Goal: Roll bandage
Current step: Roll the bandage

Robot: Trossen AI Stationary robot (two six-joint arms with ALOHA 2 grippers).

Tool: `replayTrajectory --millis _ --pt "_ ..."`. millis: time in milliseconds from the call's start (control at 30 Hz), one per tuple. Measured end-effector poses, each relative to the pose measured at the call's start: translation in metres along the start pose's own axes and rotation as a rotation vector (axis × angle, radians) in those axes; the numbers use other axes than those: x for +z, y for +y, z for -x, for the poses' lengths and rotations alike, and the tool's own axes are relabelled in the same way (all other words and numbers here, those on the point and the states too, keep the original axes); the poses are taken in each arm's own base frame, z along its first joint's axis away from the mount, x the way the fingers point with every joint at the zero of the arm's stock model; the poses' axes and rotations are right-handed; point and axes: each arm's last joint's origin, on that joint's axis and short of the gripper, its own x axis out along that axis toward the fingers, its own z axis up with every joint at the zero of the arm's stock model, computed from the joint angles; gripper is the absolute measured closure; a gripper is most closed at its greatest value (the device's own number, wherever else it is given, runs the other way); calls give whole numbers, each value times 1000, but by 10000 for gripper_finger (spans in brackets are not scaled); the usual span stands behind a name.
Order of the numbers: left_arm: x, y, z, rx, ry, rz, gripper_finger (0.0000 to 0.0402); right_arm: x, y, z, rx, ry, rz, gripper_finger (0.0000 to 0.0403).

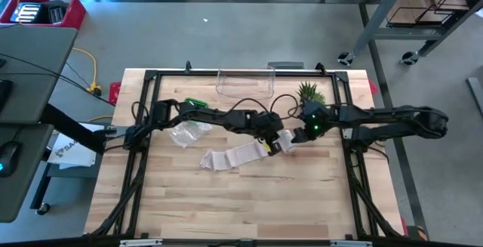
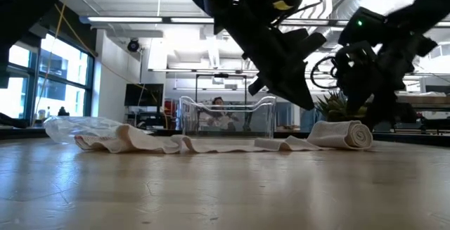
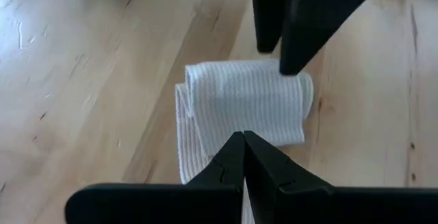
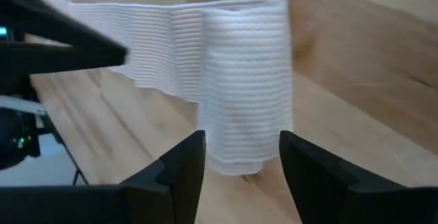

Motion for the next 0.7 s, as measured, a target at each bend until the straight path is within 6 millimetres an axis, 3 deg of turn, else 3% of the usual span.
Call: replayTrajectory --millis 167,433,700 --pt "-6 -2 -7 -1 21 1 401 -3 -14 -7 18 -45 -24 222" --pt "-17 -14 -17 -19 50 15 401 6 -4 -2 56 -97 65 222" --pt "-28 -17 -27 -1 80 6 401 7 -12 -1 -22 -97 42 222"
